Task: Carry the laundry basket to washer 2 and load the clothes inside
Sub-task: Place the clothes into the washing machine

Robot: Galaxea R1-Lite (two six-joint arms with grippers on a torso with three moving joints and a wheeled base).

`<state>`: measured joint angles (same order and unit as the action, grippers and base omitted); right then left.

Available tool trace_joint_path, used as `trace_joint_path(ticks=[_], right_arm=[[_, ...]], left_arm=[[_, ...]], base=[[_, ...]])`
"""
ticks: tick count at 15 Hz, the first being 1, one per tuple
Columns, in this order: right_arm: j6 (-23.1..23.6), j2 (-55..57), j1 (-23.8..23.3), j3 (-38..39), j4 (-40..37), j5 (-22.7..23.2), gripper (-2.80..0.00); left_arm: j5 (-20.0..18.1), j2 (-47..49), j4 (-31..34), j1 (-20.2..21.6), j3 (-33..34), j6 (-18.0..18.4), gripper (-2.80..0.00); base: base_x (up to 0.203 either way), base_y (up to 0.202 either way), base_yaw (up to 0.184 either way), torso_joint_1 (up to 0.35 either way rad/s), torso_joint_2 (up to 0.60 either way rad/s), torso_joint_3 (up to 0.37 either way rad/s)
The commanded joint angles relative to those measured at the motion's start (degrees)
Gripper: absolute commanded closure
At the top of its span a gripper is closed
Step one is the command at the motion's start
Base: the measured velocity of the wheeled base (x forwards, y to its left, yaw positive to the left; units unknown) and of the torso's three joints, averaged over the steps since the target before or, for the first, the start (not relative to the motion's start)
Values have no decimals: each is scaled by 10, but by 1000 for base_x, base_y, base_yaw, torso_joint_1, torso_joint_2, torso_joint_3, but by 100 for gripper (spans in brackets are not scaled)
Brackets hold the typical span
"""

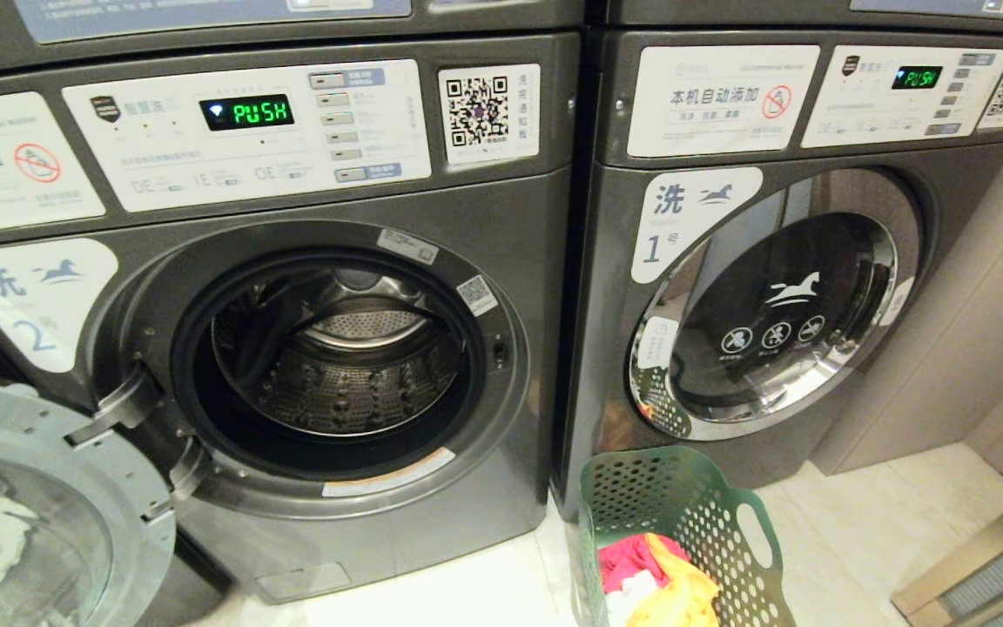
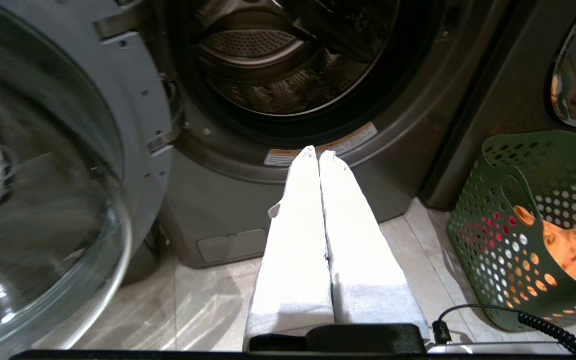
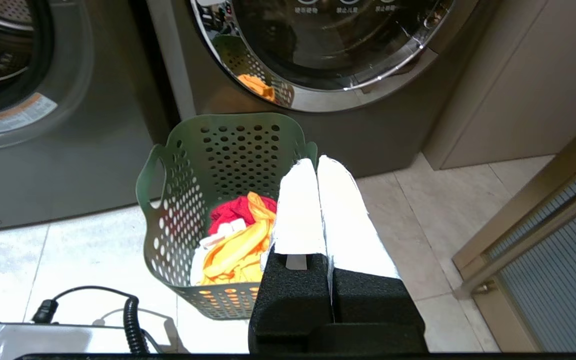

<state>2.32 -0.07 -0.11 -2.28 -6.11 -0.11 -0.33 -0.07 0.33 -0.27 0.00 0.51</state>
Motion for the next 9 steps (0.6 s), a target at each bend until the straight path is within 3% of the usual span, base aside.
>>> trace_joint_path(ticks=[1, 9], right_arm=[[1, 1, 0, 0, 0, 0, 0], [0, 1, 0, -1, 0, 2, 0]], left_arm=[[0, 0, 0, 0, 0, 0, 0], [0, 0, 0, 0, 0, 0, 0]], base=[[-11, -2, 83, 2, 2, 2], [0, -8, 165, 3, 2, 1]])
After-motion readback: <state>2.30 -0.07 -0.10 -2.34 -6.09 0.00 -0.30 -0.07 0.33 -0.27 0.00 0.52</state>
